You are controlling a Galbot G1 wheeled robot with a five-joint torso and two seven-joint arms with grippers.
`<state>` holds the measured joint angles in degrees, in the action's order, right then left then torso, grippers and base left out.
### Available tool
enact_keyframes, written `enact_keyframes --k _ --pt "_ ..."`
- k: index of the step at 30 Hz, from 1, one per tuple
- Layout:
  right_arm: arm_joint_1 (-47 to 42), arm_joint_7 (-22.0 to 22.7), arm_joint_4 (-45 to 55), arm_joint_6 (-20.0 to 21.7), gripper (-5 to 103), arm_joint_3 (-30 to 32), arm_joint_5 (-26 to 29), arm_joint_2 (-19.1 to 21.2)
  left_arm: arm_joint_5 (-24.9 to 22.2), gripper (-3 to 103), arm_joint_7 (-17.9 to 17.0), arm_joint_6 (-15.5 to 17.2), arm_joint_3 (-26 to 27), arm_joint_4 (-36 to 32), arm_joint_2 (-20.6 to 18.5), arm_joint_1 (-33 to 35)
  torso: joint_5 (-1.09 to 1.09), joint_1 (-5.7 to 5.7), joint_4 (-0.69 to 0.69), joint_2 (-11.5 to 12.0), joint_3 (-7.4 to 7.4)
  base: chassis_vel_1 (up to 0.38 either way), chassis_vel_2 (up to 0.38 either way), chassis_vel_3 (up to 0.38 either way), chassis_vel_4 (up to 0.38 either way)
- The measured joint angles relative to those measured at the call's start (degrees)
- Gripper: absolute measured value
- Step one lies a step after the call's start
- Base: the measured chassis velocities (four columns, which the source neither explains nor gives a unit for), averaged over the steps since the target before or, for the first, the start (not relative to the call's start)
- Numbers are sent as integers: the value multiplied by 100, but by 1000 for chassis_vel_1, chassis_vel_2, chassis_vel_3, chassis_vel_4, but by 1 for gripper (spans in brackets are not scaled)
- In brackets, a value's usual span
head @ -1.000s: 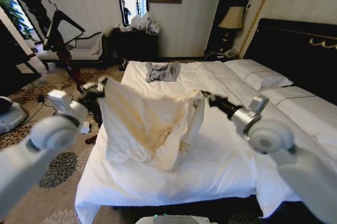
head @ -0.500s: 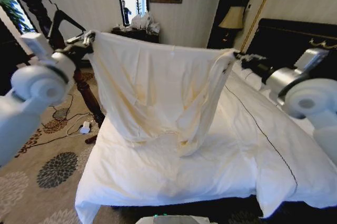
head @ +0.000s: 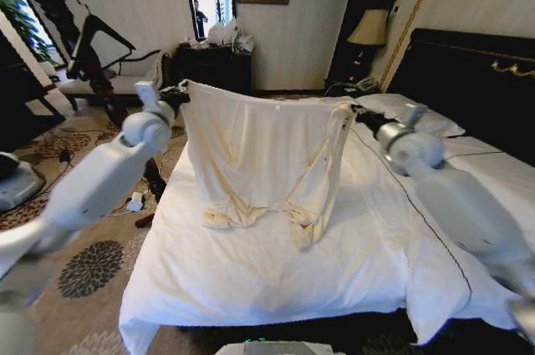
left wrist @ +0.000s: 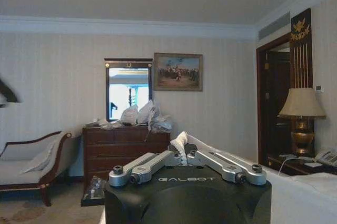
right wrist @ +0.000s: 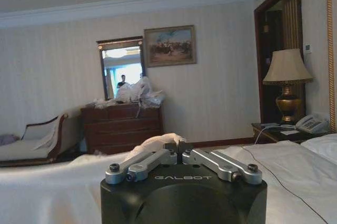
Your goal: Pick up the clothes from the bed and hang them on the clothes hanger.
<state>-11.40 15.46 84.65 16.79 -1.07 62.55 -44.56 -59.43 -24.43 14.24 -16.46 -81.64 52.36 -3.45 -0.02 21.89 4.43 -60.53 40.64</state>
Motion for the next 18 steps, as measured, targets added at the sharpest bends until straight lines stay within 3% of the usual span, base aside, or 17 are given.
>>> enact_keyframes --k 1,3,4,8,9,12,15,18 --pt "348 -21 -445 -74 0 -289 -86 -313 92 0 62 -36 -112 496 327 -248 4 1 5 0 1 0 0 0 0" --pt "829 -64 -1111 -190 0 -585 -192 -684 236 0 179 -106 -255 1352 788 -638 4 2 2 1 2 0 0 0 0" --pt "829 -64 -1111 -190 0 -585 -192 -684 236 0 179 -106 -255 1352 788 -638 4 2 2 1 2 0 0 0 0" --pt "1806 -231 -2465 -438 0 -1020 -355 -1283 559 0 523 -327 -476 3028 1583 -1544 2 2 0 1 2 0 0 0 0" --pt "1806 -231 -2465 -438 0 -1020 -355 -1283 559 0 523 -327 -476 3028 1583 -1544 2 2 0 1 2 0 0 0 0" --pt "2355 -319 -3090 -595 0 -1175 -401 -1643 628 0 754 -463 -490 4007 2077 -2202 6 1 5 0 0 0 0 0 0" --pt "2626 -321 -3327 -633 0 -1182 -378 -1842 629 0 813 -502 -469 4246 2213 -2451 4 0 5 0 -2 0 0 0 0" --pt "2683 -284 -3029 -539 0 -1175 -171 -1686 580 0 645 -429 -373 3681 1944 -2346 1 0 -2 -1 -2 0 0 0 0"
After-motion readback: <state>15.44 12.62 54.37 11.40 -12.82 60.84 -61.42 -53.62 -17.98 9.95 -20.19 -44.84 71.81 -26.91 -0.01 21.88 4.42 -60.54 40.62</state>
